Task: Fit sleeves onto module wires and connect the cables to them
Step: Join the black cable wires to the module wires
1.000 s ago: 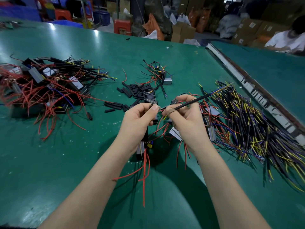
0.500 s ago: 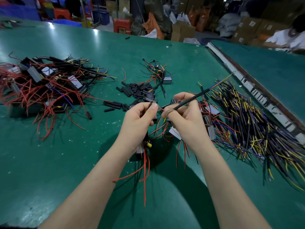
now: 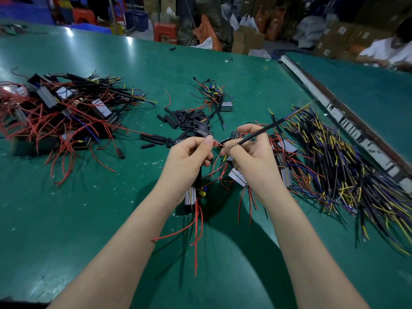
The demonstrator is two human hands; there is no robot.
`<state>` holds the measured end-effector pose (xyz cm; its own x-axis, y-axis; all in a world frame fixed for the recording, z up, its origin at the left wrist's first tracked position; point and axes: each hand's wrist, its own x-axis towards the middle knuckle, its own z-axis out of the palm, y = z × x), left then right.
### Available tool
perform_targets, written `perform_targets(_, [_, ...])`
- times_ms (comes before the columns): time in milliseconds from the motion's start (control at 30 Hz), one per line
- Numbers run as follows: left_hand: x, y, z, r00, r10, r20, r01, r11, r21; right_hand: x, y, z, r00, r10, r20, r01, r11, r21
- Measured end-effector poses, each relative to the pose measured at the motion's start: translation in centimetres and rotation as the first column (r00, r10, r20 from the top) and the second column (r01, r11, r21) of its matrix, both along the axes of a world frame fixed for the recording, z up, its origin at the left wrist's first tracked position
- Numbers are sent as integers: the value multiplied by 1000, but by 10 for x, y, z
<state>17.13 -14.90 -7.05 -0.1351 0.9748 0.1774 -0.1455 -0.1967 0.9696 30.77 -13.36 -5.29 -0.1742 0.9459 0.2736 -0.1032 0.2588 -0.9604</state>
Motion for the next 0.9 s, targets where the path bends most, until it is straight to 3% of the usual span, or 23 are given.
perform_targets(433, [-3, 2, -1, 998, -29, 51, 29, 1000, -8, -1, 2, -2, 995, -53, 90, 51, 998, 20])
perform_targets(900, [-7, -1, 2, 993, -109, -36, 112, 988, 104, -1, 3, 0, 991, -95, 92, 100, 994, -54])
